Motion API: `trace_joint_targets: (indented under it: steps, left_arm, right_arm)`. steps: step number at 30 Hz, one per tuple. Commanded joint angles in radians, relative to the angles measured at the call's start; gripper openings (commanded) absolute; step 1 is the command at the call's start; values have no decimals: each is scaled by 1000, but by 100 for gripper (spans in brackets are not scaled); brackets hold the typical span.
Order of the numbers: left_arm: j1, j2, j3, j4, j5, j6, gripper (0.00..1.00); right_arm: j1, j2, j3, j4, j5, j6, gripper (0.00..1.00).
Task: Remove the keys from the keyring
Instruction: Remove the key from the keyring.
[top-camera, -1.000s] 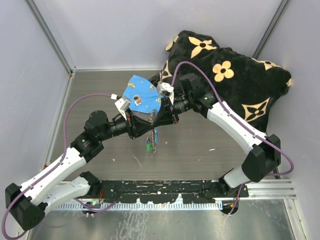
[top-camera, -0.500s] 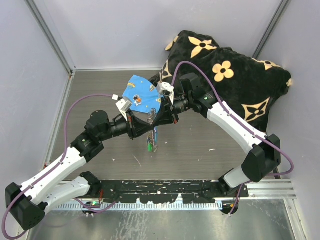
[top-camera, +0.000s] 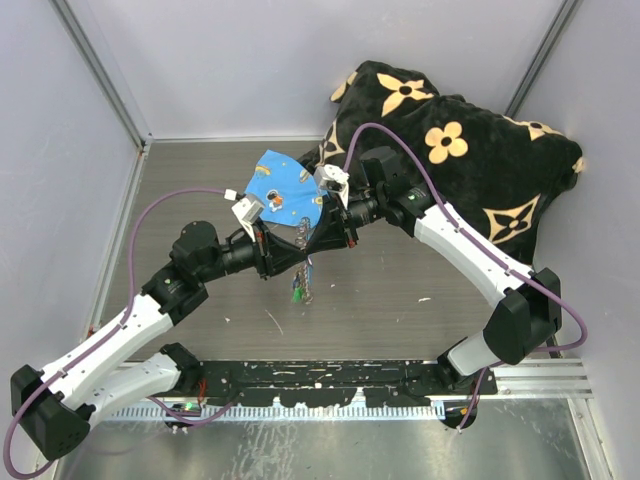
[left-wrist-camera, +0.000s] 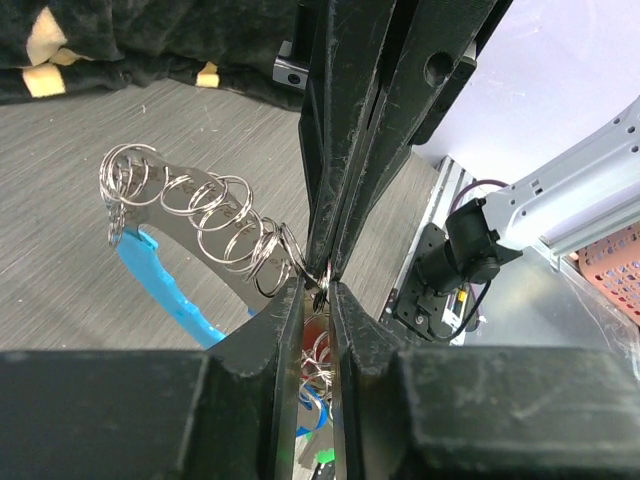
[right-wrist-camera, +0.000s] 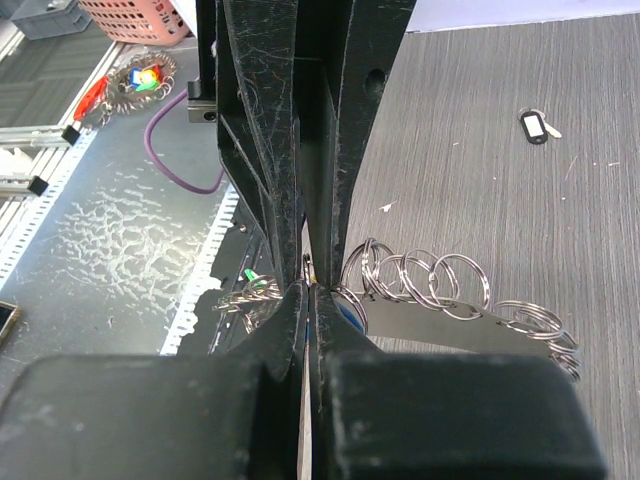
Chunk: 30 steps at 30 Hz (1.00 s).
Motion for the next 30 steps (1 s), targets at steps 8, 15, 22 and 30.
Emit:
trace_joint_targets:
  steps: [8,15,22,30]
  left_arm:
    - [-3,-5,21,80,3,-14,0]
    - [-2,-34,12,55,-11,12,0]
    - [-1,-40,9,52,1,16,0]
    - [-2,-41,8,78,-18,7,0]
  right_arm:
    - [6,-32,7,48,-67,11,1]
    - [-4,-37,13,46,-67,17,21]
    - [-55,-62,33,20,-93,17,40]
    - [-85,-103,15,-123,-39,-146,48]
